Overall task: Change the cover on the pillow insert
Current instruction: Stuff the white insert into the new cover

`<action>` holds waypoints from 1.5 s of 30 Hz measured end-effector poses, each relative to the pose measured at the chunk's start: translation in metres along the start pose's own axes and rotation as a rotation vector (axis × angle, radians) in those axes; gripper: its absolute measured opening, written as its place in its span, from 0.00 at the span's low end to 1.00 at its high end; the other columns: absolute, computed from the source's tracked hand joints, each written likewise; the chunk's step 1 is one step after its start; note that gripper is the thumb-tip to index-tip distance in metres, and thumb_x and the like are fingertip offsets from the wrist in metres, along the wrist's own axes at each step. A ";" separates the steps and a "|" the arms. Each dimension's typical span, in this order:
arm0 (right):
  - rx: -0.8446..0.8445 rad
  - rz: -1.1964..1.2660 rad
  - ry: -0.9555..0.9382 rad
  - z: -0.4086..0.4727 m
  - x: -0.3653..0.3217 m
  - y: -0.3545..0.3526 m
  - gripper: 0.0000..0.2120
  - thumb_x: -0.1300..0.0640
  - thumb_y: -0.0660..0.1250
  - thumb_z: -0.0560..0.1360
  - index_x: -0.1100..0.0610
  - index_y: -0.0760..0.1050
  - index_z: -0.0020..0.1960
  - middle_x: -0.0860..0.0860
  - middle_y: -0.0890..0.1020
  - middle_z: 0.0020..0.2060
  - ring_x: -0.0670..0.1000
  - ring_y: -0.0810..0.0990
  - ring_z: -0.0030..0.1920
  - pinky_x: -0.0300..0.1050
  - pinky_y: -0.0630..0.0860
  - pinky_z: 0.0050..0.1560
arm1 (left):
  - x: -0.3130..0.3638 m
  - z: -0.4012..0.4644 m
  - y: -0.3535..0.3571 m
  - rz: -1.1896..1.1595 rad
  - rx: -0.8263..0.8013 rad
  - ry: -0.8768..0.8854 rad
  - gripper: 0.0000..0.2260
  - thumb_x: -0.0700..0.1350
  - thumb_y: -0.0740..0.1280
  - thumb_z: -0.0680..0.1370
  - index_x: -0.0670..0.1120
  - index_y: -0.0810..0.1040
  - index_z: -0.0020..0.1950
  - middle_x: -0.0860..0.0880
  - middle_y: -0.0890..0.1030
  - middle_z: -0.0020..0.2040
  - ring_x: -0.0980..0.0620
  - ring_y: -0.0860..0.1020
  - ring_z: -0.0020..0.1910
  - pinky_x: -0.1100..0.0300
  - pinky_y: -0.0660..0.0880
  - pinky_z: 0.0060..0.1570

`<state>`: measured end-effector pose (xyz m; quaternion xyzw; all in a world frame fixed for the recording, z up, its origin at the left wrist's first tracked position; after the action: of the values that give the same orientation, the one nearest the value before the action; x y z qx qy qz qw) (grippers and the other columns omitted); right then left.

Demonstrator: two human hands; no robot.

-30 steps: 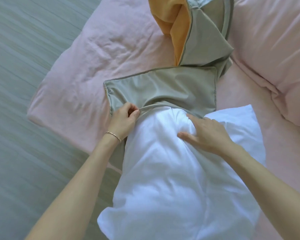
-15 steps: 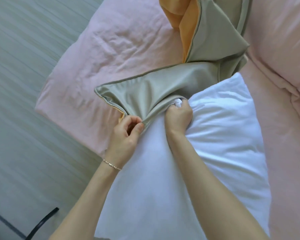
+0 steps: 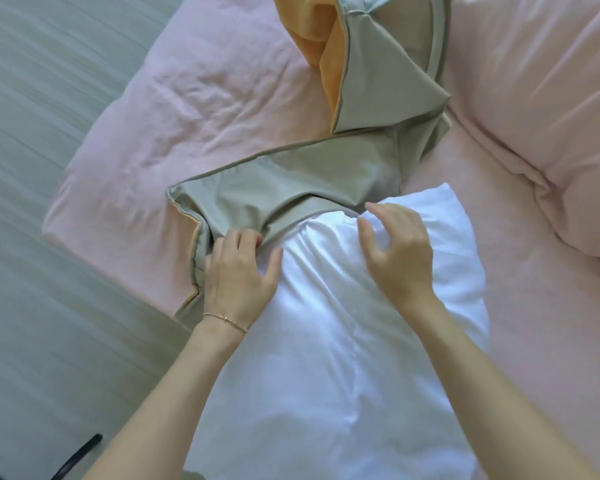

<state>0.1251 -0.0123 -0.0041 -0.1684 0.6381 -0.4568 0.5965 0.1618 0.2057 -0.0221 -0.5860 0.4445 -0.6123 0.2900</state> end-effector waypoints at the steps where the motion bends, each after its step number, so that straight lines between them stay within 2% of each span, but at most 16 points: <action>1: 0.091 -0.040 0.030 0.002 0.015 -0.017 0.17 0.50 0.60 0.74 0.61 0.80 0.51 0.55 0.82 0.48 0.59 0.78 0.52 0.51 0.71 0.53 | 0.007 0.001 -0.004 0.013 0.038 0.016 0.15 0.53 0.59 0.72 0.41 0.75 0.46 0.43 0.76 0.42 0.41 0.75 0.40 0.50 0.72 0.42; 4: 0.112 -0.185 0.302 0.010 0.071 -0.039 0.23 0.44 0.59 0.73 0.56 0.76 0.61 0.58 0.74 0.61 0.61 0.69 0.63 0.58 0.65 0.61 | 0.038 0.018 -0.012 -0.008 0.102 0.145 0.13 0.47 0.60 0.73 0.40 0.76 0.50 0.42 0.77 0.44 0.42 0.74 0.42 0.52 0.72 0.43; 7: -0.149 -0.218 0.632 0.000 0.126 -0.029 0.30 0.38 0.59 0.74 0.50 0.61 0.72 0.57 0.62 0.71 0.59 0.57 0.71 0.57 0.55 0.68 | 0.072 0.045 0.005 -0.044 -0.018 0.276 0.13 0.46 0.59 0.74 0.40 0.80 0.47 0.41 0.78 0.41 0.40 0.76 0.41 0.52 0.75 0.41; 12: -0.311 0.087 0.856 -0.027 0.166 -0.012 0.37 0.33 0.51 0.75 0.54 0.51 0.75 0.54 0.62 0.73 0.59 0.57 0.72 0.56 0.55 0.70 | 0.074 0.072 0.048 0.051 -0.335 0.101 0.09 0.49 0.66 0.75 0.46 0.82 0.50 0.45 0.76 0.51 0.45 0.73 0.53 0.57 0.71 0.46; 17: -0.337 0.216 0.794 -0.029 0.168 -0.010 0.36 0.31 0.52 0.73 0.50 0.57 0.74 0.50 0.65 0.71 0.55 0.62 0.71 0.53 0.59 0.69 | 0.070 0.083 0.059 0.182 -0.468 0.072 0.06 0.46 0.67 0.75 0.49 0.82 0.49 0.47 0.80 0.51 0.46 0.76 0.52 0.59 0.69 0.43; 20: -0.384 0.251 0.610 -0.023 0.133 -0.001 0.35 0.33 0.54 0.72 0.48 0.56 0.74 0.49 0.66 0.71 0.54 0.64 0.70 0.50 0.61 0.68 | 0.057 0.091 0.058 0.020 -0.532 -0.089 0.03 0.41 0.69 0.71 0.48 0.83 0.42 0.47 0.82 0.43 0.50 0.78 0.44 0.61 0.72 0.41; 23: -0.418 0.176 0.464 -0.019 0.096 0.001 0.41 0.33 0.53 0.66 0.49 0.55 0.75 0.52 0.69 0.69 0.56 0.67 0.68 0.50 0.63 0.66 | 0.042 0.088 0.052 -0.191 -0.645 -0.275 0.01 0.39 0.72 0.71 0.44 0.82 0.40 0.51 0.78 0.30 0.58 0.74 0.30 0.72 0.67 0.28; 26: -0.428 0.070 0.264 -0.027 0.052 -0.002 0.45 0.29 0.51 0.63 0.53 0.59 0.73 0.54 0.74 0.64 0.58 0.71 0.63 0.51 0.66 0.58 | 0.031 0.082 0.041 -0.375 -0.687 -0.438 0.05 0.38 0.72 0.70 0.45 0.80 0.35 0.51 0.72 0.25 0.61 0.67 0.19 0.72 0.66 0.23; 28: -0.458 0.057 0.105 -0.034 0.018 0.007 0.46 0.29 0.49 0.62 0.55 0.61 0.73 0.53 0.75 0.62 0.57 0.72 0.61 0.50 0.65 0.54 | 0.029 0.079 0.035 -0.461 -0.684 -0.485 0.04 0.36 0.71 0.71 0.43 0.80 0.37 0.48 0.72 0.27 0.59 0.68 0.20 0.71 0.66 0.22; 31: -0.484 0.079 -0.100 -0.041 -0.026 0.023 0.41 0.32 0.50 0.67 0.54 0.61 0.73 0.52 0.78 0.57 0.55 0.73 0.59 0.46 0.62 0.50 | 0.025 0.080 0.024 -0.529 -0.678 -0.499 0.02 0.37 0.72 0.70 0.43 0.82 0.38 0.44 0.75 0.36 0.51 0.70 0.31 0.63 0.69 0.33; 33: -0.504 0.070 -0.165 -0.048 -0.049 0.036 0.38 0.34 0.49 0.69 0.54 0.61 0.73 0.52 0.78 0.55 0.54 0.73 0.58 0.48 0.63 0.52 | 0.017 0.082 0.016 -0.621 -0.628 -0.536 0.04 0.37 0.71 0.71 0.44 0.82 0.37 0.44 0.78 0.33 0.51 0.72 0.33 0.63 0.71 0.35; 36: -0.499 -0.026 -0.279 -0.053 -0.086 0.062 0.32 0.41 0.54 0.73 0.56 0.62 0.72 0.55 0.78 0.54 0.57 0.75 0.54 0.53 0.66 0.50 | 0.016 0.076 0.004 -0.742 -0.582 -0.540 0.06 0.35 0.69 0.72 0.43 0.81 0.36 0.48 0.79 0.28 0.54 0.75 0.29 0.67 0.74 0.29; 38: -0.414 -0.078 -0.263 -0.039 -0.099 0.079 0.25 0.48 0.64 0.71 0.58 0.72 0.65 0.57 0.81 0.46 0.59 0.79 0.45 0.49 0.71 0.43 | 0.020 0.065 -0.004 -0.785 -0.579 -0.489 0.07 0.34 0.68 0.72 0.42 0.80 0.35 0.49 0.79 0.27 0.56 0.76 0.26 0.68 0.74 0.28; 40: -0.222 -0.070 -0.102 -0.013 -0.091 0.085 0.14 0.53 0.67 0.69 0.57 0.79 0.53 0.56 0.83 0.42 0.58 0.81 0.41 0.44 0.74 0.39 | 0.020 0.052 -0.012 -0.775 -0.560 -0.428 0.07 0.33 0.67 0.73 0.42 0.79 0.36 0.52 0.78 0.25 0.59 0.74 0.24 0.70 0.72 0.27; 43: -0.202 0.039 0.300 0.001 -0.043 0.083 0.10 0.55 0.61 0.76 0.56 0.76 0.55 0.57 0.79 0.53 0.55 0.76 0.55 0.39 0.63 0.55 | 0.021 0.036 -0.013 -0.606 -0.496 -0.249 0.08 0.34 0.68 0.74 0.45 0.79 0.37 0.55 0.79 0.27 0.64 0.75 0.27 0.72 0.72 0.34; 45: -0.204 -0.003 0.203 -0.010 -0.040 0.067 0.08 0.57 0.66 0.75 0.61 0.79 0.50 0.63 0.81 0.46 0.60 0.79 0.48 0.48 0.70 0.50 | 0.027 0.035 -0.006 -0.462 -0.420 -0.135 0.04 0.38 0.69 0.73 0.44 0.81 0.39 0.53 0.80 0.33 0.61 0.76 0.33 0.66 0.74 0.41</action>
<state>0.1475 0.0575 -0.0334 -0.1822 0.7380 -0.4053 0.5079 0.1931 0.1772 -0.0074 -0.7576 0.3961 -0.5168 0.0449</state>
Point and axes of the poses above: each hand's wrist, its own z-axis towards the middle knuckle, its own y-axis out of the palm, x = y × z, the point moved 10 cm from there along z, towards the middle knuckle
